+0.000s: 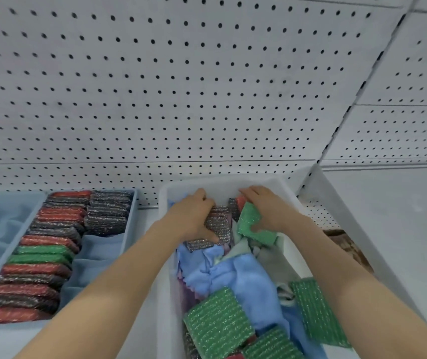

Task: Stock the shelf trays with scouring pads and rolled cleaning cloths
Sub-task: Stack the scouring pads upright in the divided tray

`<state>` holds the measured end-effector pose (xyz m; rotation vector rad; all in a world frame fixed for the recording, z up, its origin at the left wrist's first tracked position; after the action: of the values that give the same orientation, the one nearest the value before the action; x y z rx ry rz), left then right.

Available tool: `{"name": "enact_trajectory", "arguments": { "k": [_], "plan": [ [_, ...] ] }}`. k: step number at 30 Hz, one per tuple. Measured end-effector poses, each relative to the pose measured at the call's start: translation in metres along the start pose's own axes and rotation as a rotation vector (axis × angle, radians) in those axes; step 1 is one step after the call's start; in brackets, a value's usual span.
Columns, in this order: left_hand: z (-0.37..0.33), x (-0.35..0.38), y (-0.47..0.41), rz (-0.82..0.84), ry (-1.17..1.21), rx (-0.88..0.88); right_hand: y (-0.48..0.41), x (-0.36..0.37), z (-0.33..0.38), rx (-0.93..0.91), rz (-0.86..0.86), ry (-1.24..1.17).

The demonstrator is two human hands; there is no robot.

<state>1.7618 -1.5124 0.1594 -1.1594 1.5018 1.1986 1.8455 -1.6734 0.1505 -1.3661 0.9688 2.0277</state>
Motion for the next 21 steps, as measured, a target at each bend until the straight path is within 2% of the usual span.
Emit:
{"name": "enact_trajectory", "arguments": {
  "k": [3,6,11,13,16,19,21],
  "plan": [
    [0.004,-0.007,0.016,-0.036,0.084,-0.004,-0.013,0.005,0.0,0.03,0.059,0.153],
    [0.009,-0.009,0.026,-0.092,0.174,-0.033,-0.015,-0.002,0.001,0.052,0.021,0.333],
    [0.013,-0.016,0.037,-0.236,0.42,-0.111,-0.006,-0.004,0.004,0.037,0.033,0.241],
    [0.015,-0.021,0.042,-0.304,0.555,-0.148,0.006,-0.006,0.002,0.062,-0.007,0.082],
    [0.016,-0.025,0.053,-0.394,0.713,-0.207,0.03,-0.031,-0.003,0.096,-0.234,-0.211],
    [0.018,-0.028,0.066,-0.522,0.833,-0.279,0.063,-0.059,-0.003,0.124,-0.435,-0.84],
    [0.015,-0.034,0.075,-0.614,0.897,-0.282,0.08,-0.067,0.009,0.107,-0.468,-1.207]
  ]
}}
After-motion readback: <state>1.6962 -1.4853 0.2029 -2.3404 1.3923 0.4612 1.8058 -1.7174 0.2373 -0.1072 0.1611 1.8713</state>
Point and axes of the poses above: each hand's wrist, its own y-axis away from the middle knuckle, its own x-axis out of the palm, z = x × y, the point moved 6 cm from there along -y, towards the middle knuckle, and after that the axes turned 3 degrees about -y, right-handed, at the moved point
